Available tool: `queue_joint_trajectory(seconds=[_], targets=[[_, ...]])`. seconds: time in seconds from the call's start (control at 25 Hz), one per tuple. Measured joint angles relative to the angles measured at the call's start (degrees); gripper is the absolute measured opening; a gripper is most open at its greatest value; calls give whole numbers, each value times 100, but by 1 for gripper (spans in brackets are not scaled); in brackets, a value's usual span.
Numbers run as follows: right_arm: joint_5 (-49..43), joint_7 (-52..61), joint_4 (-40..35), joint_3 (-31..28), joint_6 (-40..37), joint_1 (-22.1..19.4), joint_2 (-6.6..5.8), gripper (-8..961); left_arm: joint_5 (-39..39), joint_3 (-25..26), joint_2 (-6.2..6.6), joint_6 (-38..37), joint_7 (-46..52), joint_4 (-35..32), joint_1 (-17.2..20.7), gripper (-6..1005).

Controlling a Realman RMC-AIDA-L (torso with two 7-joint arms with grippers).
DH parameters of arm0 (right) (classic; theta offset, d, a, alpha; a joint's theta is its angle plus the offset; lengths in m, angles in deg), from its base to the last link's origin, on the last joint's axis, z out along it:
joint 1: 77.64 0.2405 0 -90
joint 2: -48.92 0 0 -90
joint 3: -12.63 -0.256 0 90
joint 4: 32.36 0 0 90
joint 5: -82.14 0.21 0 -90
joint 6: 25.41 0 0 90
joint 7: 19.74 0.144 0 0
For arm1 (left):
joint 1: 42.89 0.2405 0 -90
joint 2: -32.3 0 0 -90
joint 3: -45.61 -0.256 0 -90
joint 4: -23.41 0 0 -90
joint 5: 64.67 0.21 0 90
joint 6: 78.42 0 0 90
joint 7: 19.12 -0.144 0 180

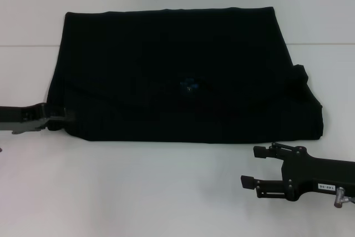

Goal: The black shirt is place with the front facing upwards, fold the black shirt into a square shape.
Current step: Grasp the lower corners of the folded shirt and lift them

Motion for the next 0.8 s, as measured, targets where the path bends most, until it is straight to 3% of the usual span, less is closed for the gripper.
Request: queue_joint_trajectory(seconds=[0.12,0.52,0.8], targets=[[0,1,0,-19,-3,-3,0,900,4,-93,14,40,0,-2,-7,659],[0,27,0,-43,-35,-9,0,899,140,-199,24,65,4,-5,-34,224],[3,312,-39,-43,-49,-24,-52,900,156,-199,44,24,-20,-5,-36,79]])
